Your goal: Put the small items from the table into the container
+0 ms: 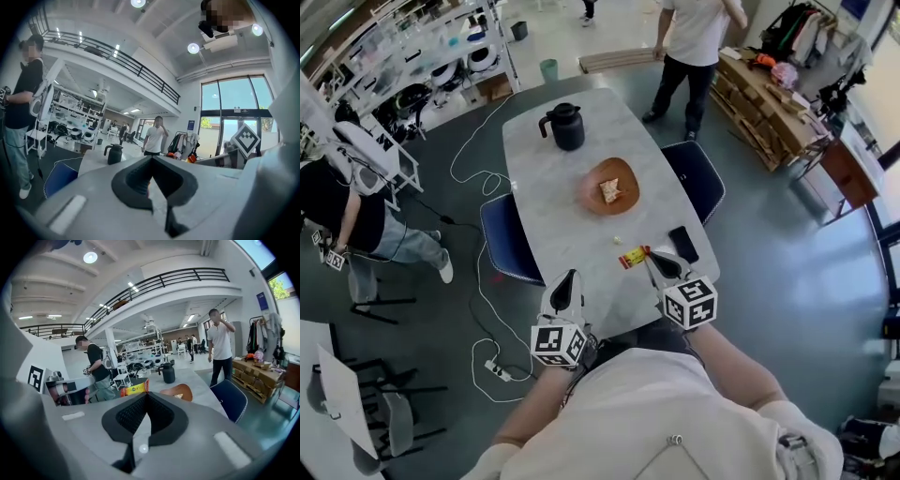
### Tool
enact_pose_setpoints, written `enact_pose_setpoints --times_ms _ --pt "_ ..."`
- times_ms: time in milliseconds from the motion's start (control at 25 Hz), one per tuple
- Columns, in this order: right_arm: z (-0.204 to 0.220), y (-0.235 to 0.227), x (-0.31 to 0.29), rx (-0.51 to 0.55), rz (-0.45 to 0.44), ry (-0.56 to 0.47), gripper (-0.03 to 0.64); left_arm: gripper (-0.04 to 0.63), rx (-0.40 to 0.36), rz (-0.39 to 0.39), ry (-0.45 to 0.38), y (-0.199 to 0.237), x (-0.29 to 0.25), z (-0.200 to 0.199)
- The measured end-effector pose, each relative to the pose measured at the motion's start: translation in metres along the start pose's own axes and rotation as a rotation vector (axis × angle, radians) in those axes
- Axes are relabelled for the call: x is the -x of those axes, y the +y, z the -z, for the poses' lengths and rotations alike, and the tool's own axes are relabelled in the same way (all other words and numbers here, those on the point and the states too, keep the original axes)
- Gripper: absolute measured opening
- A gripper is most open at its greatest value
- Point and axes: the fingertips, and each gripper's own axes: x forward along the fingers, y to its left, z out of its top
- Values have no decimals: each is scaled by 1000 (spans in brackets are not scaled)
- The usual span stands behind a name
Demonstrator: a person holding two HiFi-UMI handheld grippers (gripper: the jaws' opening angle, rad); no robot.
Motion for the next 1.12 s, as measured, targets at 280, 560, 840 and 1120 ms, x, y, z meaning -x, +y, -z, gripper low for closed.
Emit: enact_pose_setpoints --times_ms 280,560,840,1120 --pt "-10 -61 -42 -6 0 56 29 3 -20 -33 38 -9 -31 0" --pt "-3 -126 -170 48 -25 259 29 3 -8 -218 140 36 -30 15" --pt "35 -176 -306 207 -69 485 29 3 16 -405 229 68 -31 33" --pt "88 -196 -380 362 -14 694 34 3 56 -522 289 83 -6 58"
